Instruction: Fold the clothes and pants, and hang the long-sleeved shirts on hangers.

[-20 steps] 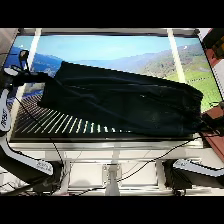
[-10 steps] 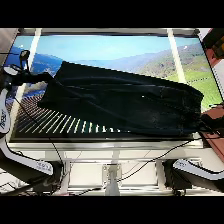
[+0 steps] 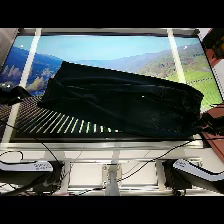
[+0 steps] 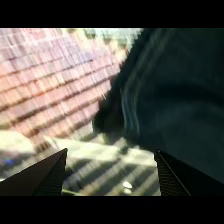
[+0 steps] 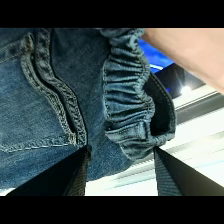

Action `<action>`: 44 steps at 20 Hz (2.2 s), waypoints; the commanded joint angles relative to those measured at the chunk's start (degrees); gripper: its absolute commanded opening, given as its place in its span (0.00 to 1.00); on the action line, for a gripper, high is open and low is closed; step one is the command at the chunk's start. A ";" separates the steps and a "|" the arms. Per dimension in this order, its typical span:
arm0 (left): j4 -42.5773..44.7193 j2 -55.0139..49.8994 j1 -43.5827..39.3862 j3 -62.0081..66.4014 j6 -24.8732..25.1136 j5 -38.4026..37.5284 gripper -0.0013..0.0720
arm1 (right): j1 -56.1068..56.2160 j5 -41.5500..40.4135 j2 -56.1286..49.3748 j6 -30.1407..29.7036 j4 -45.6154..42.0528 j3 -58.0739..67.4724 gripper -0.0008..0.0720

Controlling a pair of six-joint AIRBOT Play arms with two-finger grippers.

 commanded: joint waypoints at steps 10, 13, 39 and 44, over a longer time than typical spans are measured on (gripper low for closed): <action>-20.76 4.42 -2.10 -30.53 1.99 21.09 0.81 | 0.00 -2.93 13.86 0.00 -4.00 0.04 0.64; -20.76 4.39 -6.62 -32.74 1.99 29.57 0.62 | 0.00 -2.95 15.04 0.02 -3.98 0.04 0.64; -20.52 10.43 -18.78 -32.87 3.32 43.06 0.05 | 0.00 -13.68 33.33 29.00 -4.39 -26.51 0.68; -20.55 10.43 -18.80 -32.87 3.28 43.01 0.05 | 0.00 -23.67 23.30 29.90 -0.48 -26.51 0.66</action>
